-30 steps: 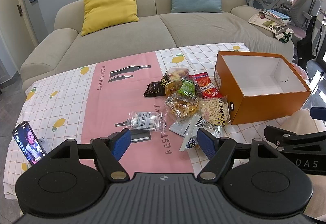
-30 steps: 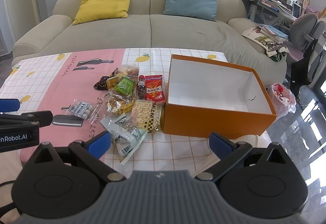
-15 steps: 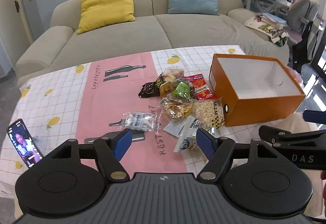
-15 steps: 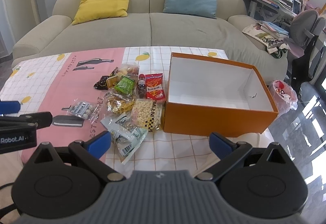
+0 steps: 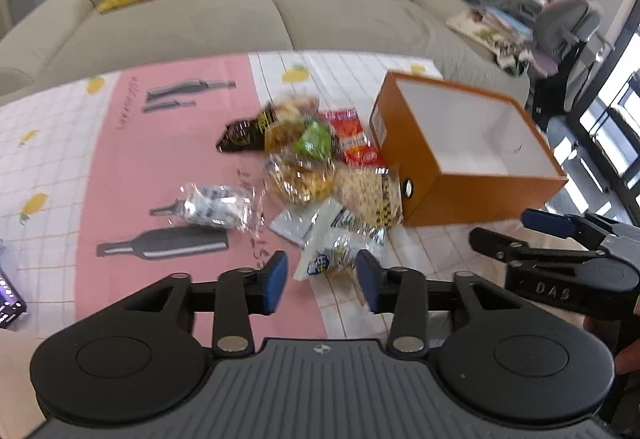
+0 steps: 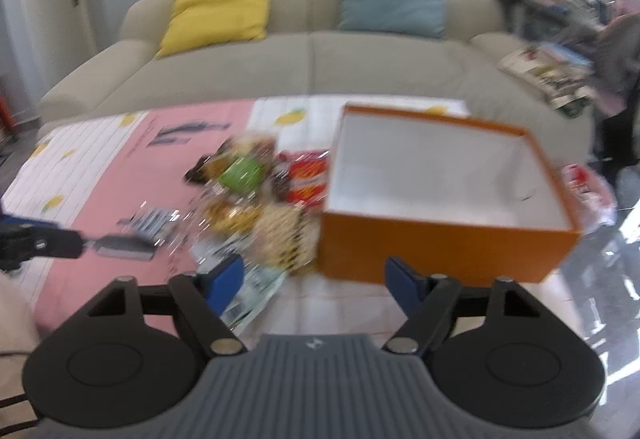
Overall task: Organize snacks
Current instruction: 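Reach the left tool to the white-ball candy pack while the right tool reaches the white printed bag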
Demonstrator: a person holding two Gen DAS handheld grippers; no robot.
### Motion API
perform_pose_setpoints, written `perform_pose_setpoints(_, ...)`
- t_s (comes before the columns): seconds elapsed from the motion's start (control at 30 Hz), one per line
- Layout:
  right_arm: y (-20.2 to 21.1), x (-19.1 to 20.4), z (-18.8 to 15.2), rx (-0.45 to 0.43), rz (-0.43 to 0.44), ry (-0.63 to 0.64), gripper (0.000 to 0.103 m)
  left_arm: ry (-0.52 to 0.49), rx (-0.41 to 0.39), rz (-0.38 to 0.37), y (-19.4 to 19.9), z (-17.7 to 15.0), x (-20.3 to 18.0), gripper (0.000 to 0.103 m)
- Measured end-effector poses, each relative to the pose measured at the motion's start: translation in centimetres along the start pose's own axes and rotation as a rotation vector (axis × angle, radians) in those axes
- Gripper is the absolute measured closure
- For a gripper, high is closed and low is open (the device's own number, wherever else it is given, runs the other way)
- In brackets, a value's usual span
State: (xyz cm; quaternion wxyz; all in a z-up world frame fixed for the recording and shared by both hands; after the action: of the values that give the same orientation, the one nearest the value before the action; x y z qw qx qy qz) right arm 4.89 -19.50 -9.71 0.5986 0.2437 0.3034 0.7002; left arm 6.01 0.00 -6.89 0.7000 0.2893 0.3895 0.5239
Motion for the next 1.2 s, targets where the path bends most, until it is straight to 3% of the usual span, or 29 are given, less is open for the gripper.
perform_pose_setpoints(0.4,-7.8,5.0,0.9,0.081,0.161,0.238,0.033,-0.100,0.109,0.070,-5.0,1.9,2.8,0.036)
perform_pose_setpoints(0.47,-9.0,5.7,0.9,0.103,0.186,0.267,0.030,-0.113,0.128,0.080,-5.7,2.1,3.5,0.033)
perform_pose_setpoints(0.53,-10.1,6.4,0.8,0.115,0.200,0.303,0.021,-0.124,0.147,0.088,-6.5,2.3,4.1,0.032)
perform_pose_setpoints(0.8,-12.6,7.8,0.2,0.150,0.233,0.412,0.015,-0.245,0.199,0.065,-9.2,2.8,4.9,0.030)
perform_pose_setpoints(1.0,-14.2,8.2,0.1,0.172,0.236,0.412,0.018,-0.508,0.192,0.101,-11.5,2.8,5.1,0.030)
perform_pose_setpoints(1.07,-14.7,8.2,-0.1,0.184,0.234,0.394,0.024,-0.627,0.183,0.108,-12.3,2.8,5.1,0.028)
perform_pose_setpoints(1.13,-15.1,8.2,-0.2,0.196,0.240,0.378,0.039,-0.731,0.179,0.107,-13.0,2.8,5.2,0.025)
perform_pose_setpoints(1.2,-15.2,8.2,-0.3,0.200,0.250,0.356,0.046,-0.848,0.180,0.100,-13.9,2.7,5.2,0.025)
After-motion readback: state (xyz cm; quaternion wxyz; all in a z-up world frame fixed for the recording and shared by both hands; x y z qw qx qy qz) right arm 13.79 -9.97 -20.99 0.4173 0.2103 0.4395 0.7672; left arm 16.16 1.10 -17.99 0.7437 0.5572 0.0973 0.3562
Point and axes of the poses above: each gripper's, at about its wrist camera, not at the fingertips, and y roughly against the way its jaws point, x to its left, z to its top, the point moved 4 cm from there along -y, roughly the way its jaws point, and after that the axes turned 8 degrees about y, right-handed, at the moved point
